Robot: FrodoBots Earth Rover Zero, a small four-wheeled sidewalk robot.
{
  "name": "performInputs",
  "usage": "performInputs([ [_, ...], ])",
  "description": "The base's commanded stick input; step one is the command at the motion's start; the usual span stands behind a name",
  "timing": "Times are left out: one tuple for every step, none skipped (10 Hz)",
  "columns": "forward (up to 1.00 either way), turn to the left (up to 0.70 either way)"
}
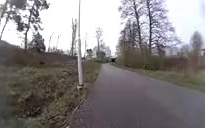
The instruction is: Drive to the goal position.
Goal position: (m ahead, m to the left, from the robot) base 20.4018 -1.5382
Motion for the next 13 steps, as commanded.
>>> performInputs([
  [0.7, 0.0],
  [0.7, 0.0],
  [0.7, 0.0],
  [0.7, 0.0],
  [0.7, 0.0],
  [0.7, -0.05],
  [0.7, -0.13],
  [0.7, -0.21],
  [0.7, -0.27],
  [0.7, -0.27],
  [0.7, -0.05],
  [0.7, 0.0],
  [0.7, 0.0],
])
